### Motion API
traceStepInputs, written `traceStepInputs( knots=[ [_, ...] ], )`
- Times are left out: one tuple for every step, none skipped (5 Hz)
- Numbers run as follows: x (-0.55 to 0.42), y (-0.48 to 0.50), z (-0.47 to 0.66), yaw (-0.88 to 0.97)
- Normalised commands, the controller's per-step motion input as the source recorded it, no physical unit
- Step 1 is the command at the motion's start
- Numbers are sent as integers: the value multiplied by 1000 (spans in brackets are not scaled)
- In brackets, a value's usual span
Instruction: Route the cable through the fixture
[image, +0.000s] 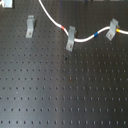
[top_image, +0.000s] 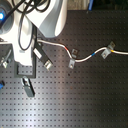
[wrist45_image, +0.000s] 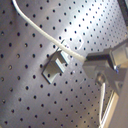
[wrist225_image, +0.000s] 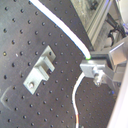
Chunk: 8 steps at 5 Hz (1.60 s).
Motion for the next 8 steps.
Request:
traceStepInputs(
  knots=[
    [-84,-51,229,134],
    [-557,45,120,0],
    [-97,542,87,109],
    [26,590,206,131],
    [97,356,280,0],
    [48,19,223,0],
    [-24,-196,88,0],
    [-154,-216,103,49]
  ],
)
